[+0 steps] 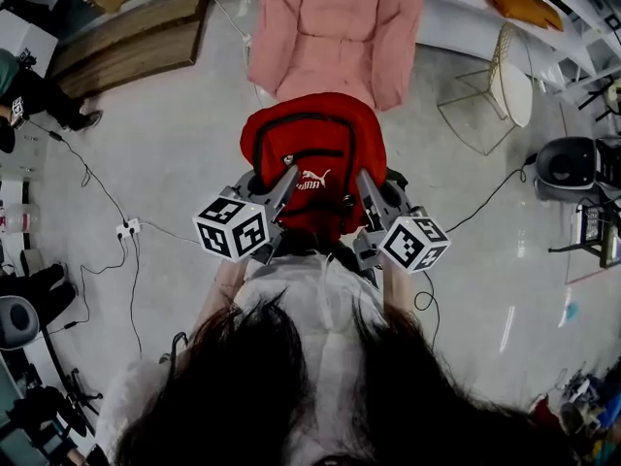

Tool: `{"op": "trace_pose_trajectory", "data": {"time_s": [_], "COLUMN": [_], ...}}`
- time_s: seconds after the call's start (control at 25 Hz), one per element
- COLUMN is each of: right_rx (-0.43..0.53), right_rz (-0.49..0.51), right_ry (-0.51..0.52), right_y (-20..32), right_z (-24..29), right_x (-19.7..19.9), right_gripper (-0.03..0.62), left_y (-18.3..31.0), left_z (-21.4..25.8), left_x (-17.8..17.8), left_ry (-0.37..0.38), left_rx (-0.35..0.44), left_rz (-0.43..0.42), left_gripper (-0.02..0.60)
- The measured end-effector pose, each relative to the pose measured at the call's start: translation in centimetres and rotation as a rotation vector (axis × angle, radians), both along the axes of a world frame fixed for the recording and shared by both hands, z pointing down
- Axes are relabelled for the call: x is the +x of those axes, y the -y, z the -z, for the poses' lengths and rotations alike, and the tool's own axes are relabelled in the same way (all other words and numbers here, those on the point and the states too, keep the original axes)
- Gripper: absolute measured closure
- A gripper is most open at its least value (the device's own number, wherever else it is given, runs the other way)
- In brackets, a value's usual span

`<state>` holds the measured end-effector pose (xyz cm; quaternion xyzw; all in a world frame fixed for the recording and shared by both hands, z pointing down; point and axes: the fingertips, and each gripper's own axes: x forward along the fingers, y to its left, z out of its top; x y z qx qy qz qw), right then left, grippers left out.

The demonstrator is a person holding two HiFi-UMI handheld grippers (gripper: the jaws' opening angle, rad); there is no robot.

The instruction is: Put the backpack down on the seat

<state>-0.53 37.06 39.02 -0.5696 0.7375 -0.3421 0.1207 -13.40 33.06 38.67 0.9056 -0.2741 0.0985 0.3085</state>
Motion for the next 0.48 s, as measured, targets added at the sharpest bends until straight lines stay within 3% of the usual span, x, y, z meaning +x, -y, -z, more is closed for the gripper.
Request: {"op": "trace_pose_trajectory", "data": {"time_s": [0.32, 0.48], "right_rx": [-0.059, -0.08], "right_rz": [-0.04, -0.095], "right_ry": [-0.009, 0.05], "right_y": [5.1, 8.3], "right_z": [-2.1, -2.8], "right_x": [1.7, 2.2], "right_gripper": [0.54, 0.542], "left_y": [5.4, 8.9], "left_z": [-2.2, -2.4], "left_x": [1.8, 2.4], "left_ry": [0.042, 0.049], "left_rx": [-0.046, -0.058], "left_rz": [-0.065, -0.106], "left_gripper": [0.528, 0.528]}}
